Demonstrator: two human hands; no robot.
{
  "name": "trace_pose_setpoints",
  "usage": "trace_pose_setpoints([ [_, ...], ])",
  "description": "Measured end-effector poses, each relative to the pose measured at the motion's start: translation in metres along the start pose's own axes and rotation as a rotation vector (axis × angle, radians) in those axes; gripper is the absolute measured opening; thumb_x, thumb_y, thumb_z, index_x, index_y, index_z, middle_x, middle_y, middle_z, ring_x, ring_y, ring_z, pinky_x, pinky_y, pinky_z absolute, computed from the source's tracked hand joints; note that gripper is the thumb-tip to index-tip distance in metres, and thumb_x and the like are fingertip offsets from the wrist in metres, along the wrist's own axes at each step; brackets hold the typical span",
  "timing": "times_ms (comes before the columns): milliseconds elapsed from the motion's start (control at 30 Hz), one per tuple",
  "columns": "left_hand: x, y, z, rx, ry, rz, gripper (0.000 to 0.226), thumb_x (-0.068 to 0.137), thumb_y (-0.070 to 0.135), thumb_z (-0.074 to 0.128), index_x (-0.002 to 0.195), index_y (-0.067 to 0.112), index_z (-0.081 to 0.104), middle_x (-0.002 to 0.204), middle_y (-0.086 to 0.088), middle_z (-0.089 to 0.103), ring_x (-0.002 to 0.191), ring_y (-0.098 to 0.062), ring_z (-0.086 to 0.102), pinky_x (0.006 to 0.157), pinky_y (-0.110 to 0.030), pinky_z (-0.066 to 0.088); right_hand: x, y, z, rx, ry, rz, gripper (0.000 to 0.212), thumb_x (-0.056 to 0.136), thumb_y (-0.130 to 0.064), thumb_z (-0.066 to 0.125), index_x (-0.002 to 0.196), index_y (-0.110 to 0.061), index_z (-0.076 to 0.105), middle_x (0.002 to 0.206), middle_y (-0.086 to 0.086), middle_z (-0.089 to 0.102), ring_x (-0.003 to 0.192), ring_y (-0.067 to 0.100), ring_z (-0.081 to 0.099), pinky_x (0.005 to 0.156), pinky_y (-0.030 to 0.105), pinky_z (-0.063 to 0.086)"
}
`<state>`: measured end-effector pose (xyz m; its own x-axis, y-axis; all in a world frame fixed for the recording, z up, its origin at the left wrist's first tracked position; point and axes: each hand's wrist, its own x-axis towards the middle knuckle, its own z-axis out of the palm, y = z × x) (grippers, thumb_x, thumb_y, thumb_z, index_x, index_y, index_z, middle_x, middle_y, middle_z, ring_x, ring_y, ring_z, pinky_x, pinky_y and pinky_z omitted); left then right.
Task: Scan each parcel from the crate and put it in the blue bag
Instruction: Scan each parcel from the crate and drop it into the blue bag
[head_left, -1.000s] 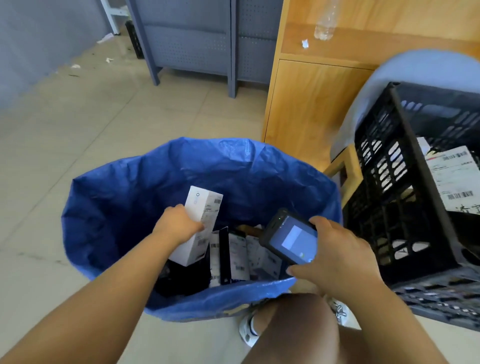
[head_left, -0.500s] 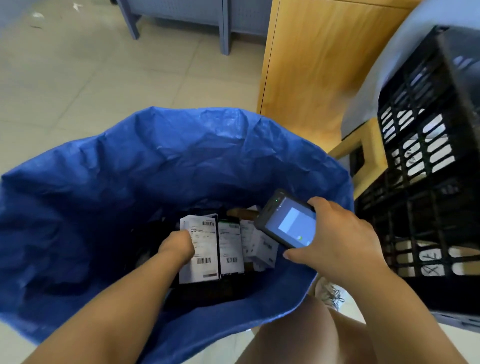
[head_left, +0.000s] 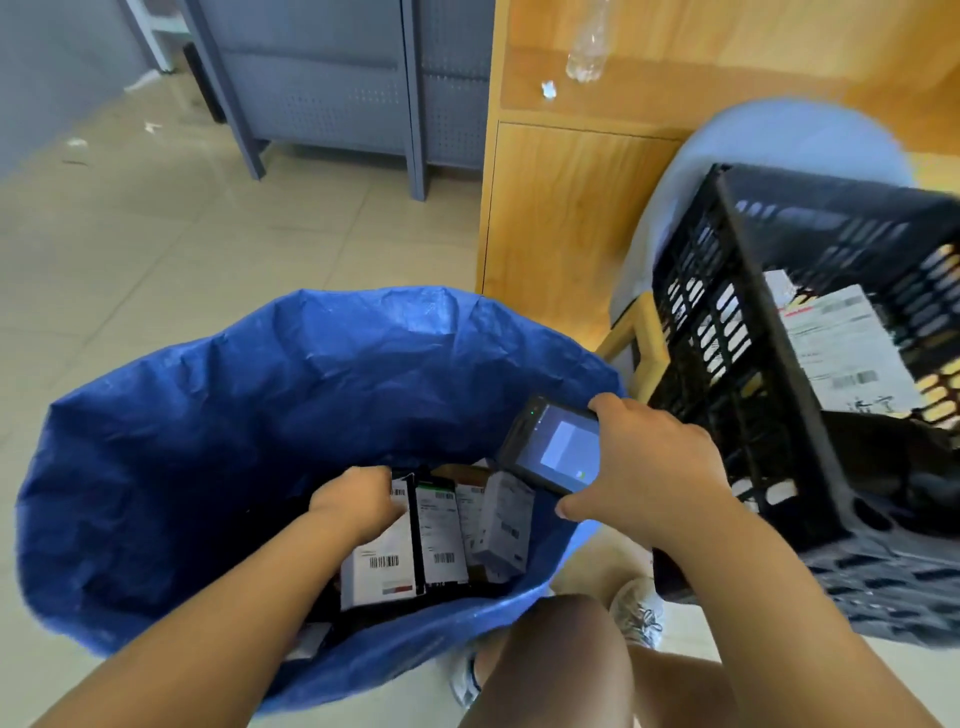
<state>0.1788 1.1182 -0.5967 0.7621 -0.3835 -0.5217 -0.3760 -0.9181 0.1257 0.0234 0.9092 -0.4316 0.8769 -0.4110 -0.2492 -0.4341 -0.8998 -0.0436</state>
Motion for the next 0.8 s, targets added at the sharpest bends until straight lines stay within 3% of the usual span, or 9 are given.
trace_pose_setpoints([
  [100, -0.021, 0.016, -0.029, 0.059, 0.075, 0.105, 0.025, 0.090, 0.046, 0.053, 0.102, 0.024, 0.054, 0.102, 0.001, 0.061, 0.081, -0.018, 0.052, 0.059, -0.028, 0.040, -0.018, 0.009, -0.025, -0.004, 0.058, 0.008, 0.072, 0.055, -0.062, 0.074, 0.107, -0.024, 0.040, 0.085, -0.007, 0.042, 0.076, 0.021, 0.043, 0.065, 0.034, 0.034],
  [300, -0.062, 0.068, -0.088, 0.180, 0.249, 0.294, 0.026, 0.091, 0.048, 0.050, 0.103, 0.025, 0.053, 0.103, 0.005, 0.060, 0.086, -0.016, 0.054, 0.067, -0.031, 0.046, -0.060, 0.047, -0.070, 0.003, 0.210, 0.038, 0.067, 0.053, -0.062, 0.074, 0.095, -0.027, 0.035, 0.087, -0.007, 0.047, 0.075, 0.020, 0.045, 0.063, 0.033, 0.034],
  [500, -0.088, 0.141, -0.130, 0.226, 0.375, 0.481, 0.030, 0.091, 0.053, 0.049, 0.105, 0.027, 0.054, 0.102, 0.007, 0.060, 0.096, -0.018, 0.059, 0.077, -0.034, 0.050, -0.099, 0.114, -0.094, 0.001, 0.303, 0.185, 0.072, 0.053, -0.067, 0.073, 0.104, -0.028, 0.040, 0.087, -0.008, 0.045, 0.076, 0.019, 0.047, 0.063, 0.033, 0.039],
  [633, -0.096, 0.202, -0.146, 0.199, 0.415, 0.611, 0.022, 0.090, 0.052, 0.051, 0.085, 0.031, 0.051, 0.086, 0.009, 0.056, 0.084, -0.015, 0.055, 0.061, -0.028, 0.039, -0.120, 0.166, -0.097, 0.032, 0.340, 0.286, 0.081, 0.053, -0.068, 0.073, 0.116, -0.027, 0.041, 0.092, -0.008, 0.048, 0.081, 0.018, 0.051, 0.069, 0.034, 0.048],
  [733, -0.097, 0.255, -0.151, 0.122, 0.422, 0.710, 0.023, 0.090, 0.050, 0.054, 0.099, 0.029, 0.060, 0.094, 0.009, 0.061, 0.082, -0.010, 0.054, 0.060, -0.023, 0.040, -0.127, 0.206, -0.092, 0.053, 0.349, 0.367, 0.085, 0.053, -0.069, 0.073, 0.120, -0.027, 0.040, 0.100, -0.007, 0.053, 0.087, 0.019, 0.054, 0.071, 0.035, 0.049],
  [800, -0.094, 0.292, -0.151, 0.107, 0.427, 0.775, 0.026, 0.090, 0.049, 0.054, 0.101, 0.027, 0.060, 0.097, 0.008, 0.063, 0.083, -0.010, 0.057, 0.068, -0.026, 0.048, -0.127, 0.233, -0.087, 0.043, 0.345, 0.434, 0.088, 0.053, -0.069, 0.072, 0.122, -0.027, 0.038, 0.103, -0.008, 0.054, 0.090, 0.019, 0.055, 0.068, 0.033, 0.045],
])
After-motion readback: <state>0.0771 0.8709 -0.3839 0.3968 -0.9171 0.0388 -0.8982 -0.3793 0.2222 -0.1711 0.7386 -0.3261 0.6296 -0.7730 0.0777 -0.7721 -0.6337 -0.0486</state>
